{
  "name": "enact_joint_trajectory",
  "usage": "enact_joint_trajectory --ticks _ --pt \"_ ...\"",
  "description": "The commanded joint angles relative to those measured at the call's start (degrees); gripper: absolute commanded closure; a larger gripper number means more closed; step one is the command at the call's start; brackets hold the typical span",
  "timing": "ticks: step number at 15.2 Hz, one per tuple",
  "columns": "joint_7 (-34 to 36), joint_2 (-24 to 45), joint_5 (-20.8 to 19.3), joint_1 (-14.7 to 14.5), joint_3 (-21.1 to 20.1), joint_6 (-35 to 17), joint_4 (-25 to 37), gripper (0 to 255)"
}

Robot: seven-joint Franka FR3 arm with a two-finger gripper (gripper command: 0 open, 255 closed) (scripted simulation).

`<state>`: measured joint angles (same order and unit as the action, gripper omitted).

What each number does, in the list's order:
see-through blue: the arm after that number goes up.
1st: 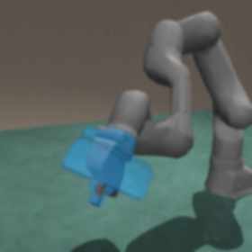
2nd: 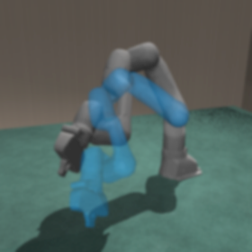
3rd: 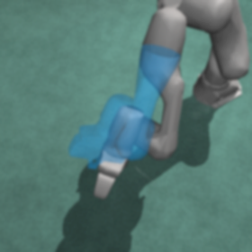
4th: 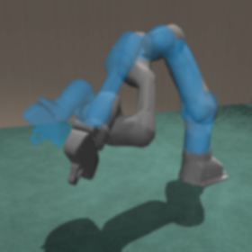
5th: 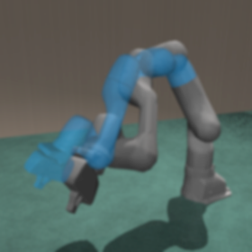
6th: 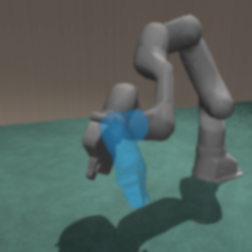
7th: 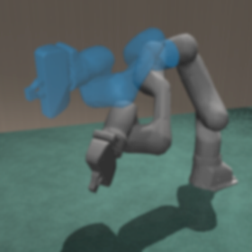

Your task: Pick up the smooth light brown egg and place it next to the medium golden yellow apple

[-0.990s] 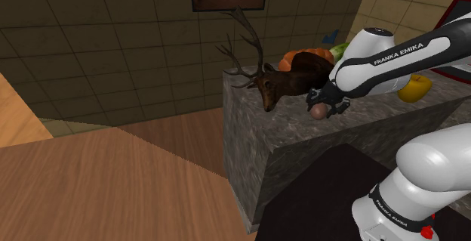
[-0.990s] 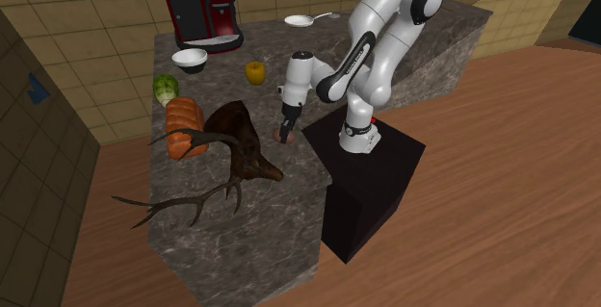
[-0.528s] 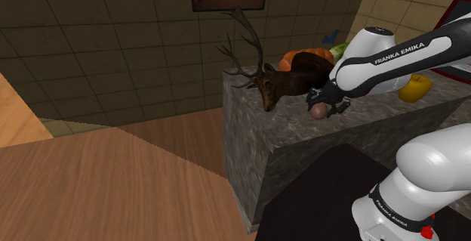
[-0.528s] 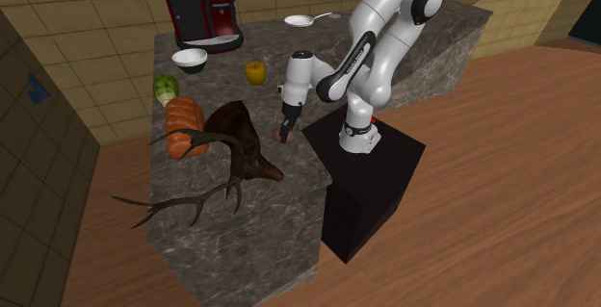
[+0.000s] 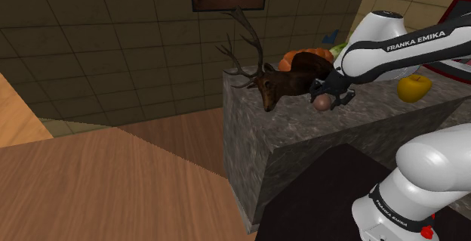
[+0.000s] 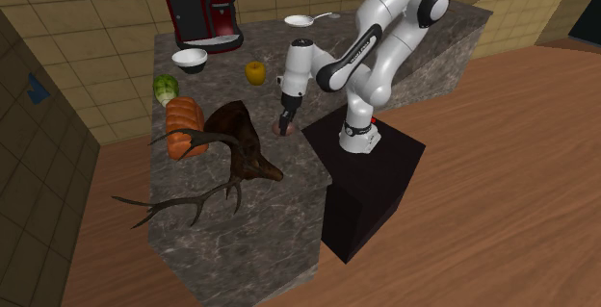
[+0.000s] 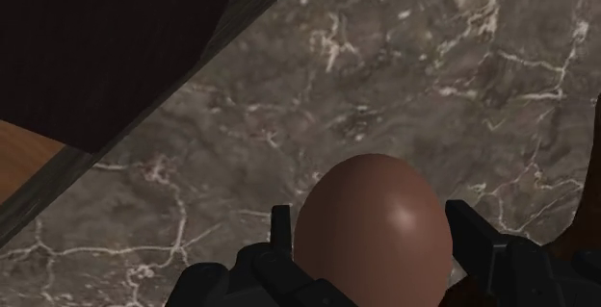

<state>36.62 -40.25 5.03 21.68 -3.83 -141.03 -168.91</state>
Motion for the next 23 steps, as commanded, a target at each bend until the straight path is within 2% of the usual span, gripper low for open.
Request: enact_joint_trajectory --ticks 1,11,23 --pt "0.1 -1.5 -0.1 0.0 0.0 2.4 0.9 255" --pt "0.4 -6.1 -0.7 0.4 0.3 12.5 6.5 255" --pt "0.6 -8.4 -1.2 0.6 0.7 23.0 14.6 255"
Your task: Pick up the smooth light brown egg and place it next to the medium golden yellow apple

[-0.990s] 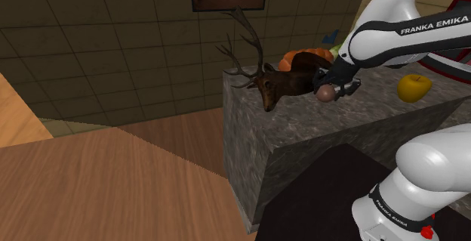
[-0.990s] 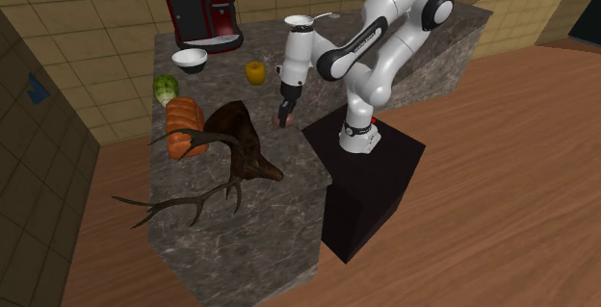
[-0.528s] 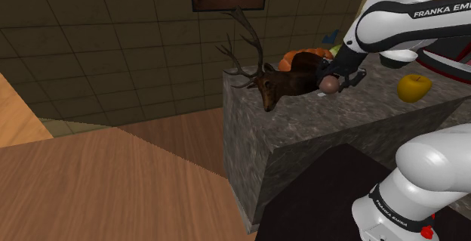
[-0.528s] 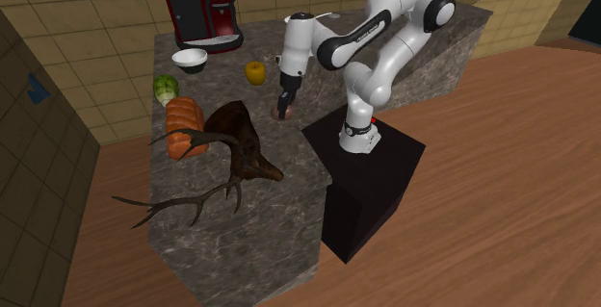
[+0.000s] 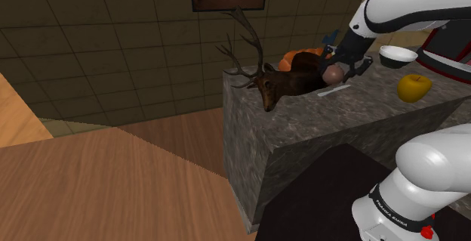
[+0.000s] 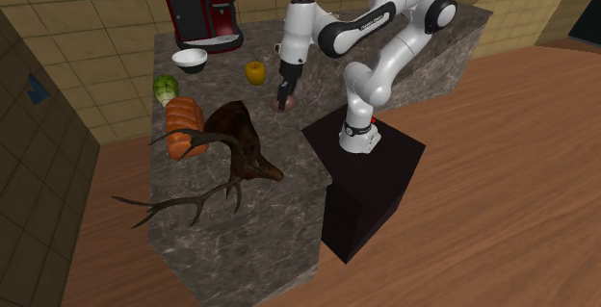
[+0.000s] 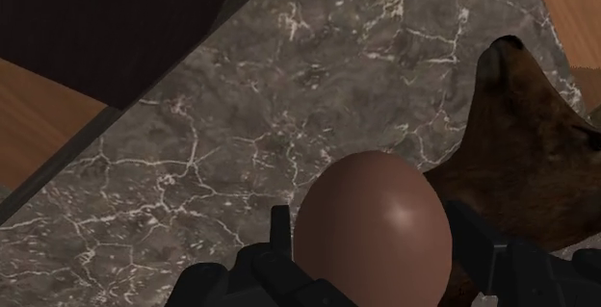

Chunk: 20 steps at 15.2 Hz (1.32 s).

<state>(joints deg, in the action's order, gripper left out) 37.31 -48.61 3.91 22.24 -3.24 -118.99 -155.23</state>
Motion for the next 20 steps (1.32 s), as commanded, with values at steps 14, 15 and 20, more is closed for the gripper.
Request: enact_joint_trajectory --ticks 14,15,20 --pt "-11.7 3.8 -5.9 5.1 11.3 4.0 7.5 255" --pt "-13.1 4.6 -6.5 5.6 12.7 3.8 8.1 255" --pt "-20.2 9.8 -8.6 7.4 19.3 2.9 12.4 255"
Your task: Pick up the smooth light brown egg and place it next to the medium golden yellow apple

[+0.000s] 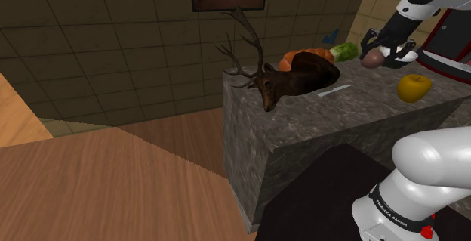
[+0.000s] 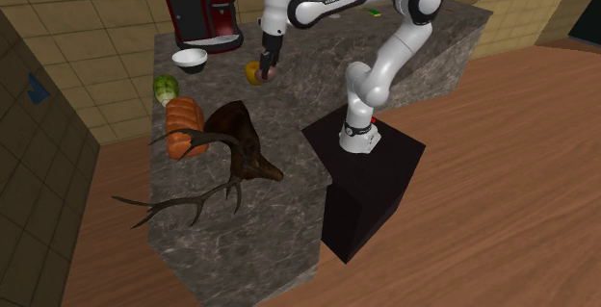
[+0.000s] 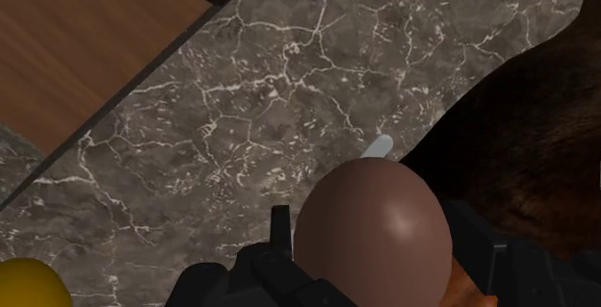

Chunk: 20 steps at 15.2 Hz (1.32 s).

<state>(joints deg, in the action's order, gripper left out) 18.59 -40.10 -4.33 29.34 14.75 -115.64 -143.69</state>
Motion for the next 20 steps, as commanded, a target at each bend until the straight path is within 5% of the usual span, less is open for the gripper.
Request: enact_joint_trajectory --ticks 1,12,20 --pt "-2.9 2.5 -0.7 0.5 2.7 -0.7 1.9 255" --pt "-19.6 18.8 1.7 0.1 17.5 -1.3 17.3 255" --pt "-35.1 36.2 12.8 -0.7 28.7 1.6 33.5 255"
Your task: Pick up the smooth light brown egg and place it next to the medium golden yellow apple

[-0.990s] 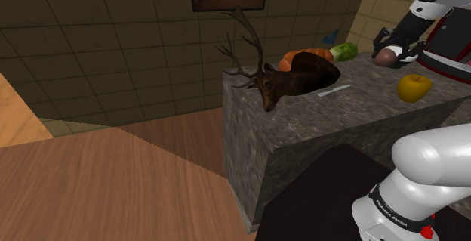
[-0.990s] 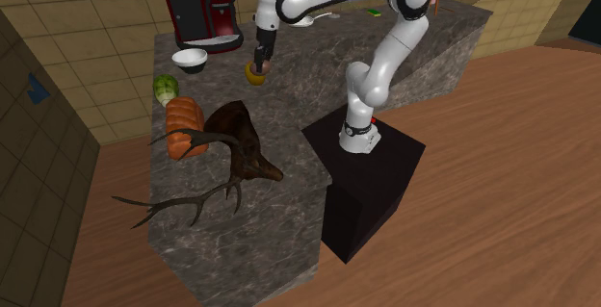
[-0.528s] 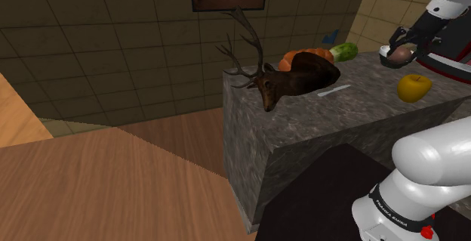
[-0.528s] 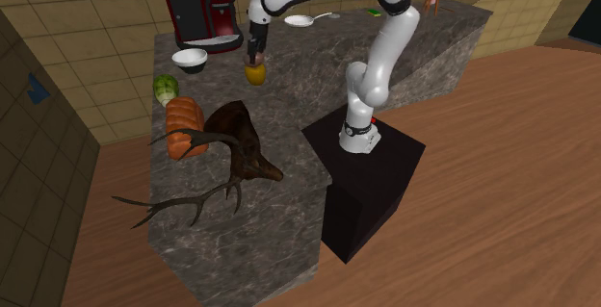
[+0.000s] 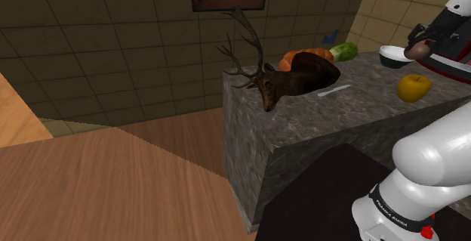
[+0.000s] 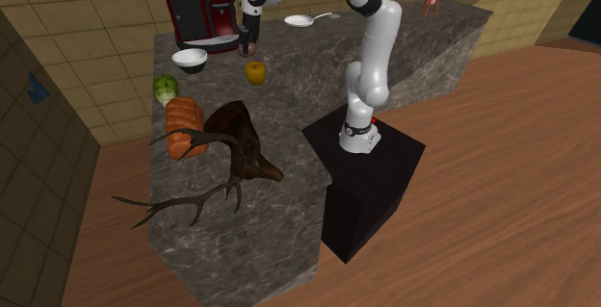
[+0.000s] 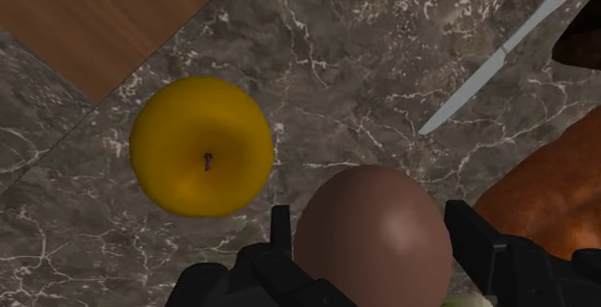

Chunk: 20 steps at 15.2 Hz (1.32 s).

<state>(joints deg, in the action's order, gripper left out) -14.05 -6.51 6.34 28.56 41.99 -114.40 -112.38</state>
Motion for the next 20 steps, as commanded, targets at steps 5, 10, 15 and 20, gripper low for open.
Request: enact_joint_trajectory --ticks 5,10,15,20 --pt "-12.8 17.0 13.6 5.2 5.0 5.8 15.4 255" --pt "-19.2 31.3 23.4 16.1 3.5 13.5 32.1 255" --pt "-19.6 48.1 31.6 32.4 -1.0 24.5 59.4 255" --pt "-21.2 47.0 31.2 30.2 -0.7 20.1 53.2 255"
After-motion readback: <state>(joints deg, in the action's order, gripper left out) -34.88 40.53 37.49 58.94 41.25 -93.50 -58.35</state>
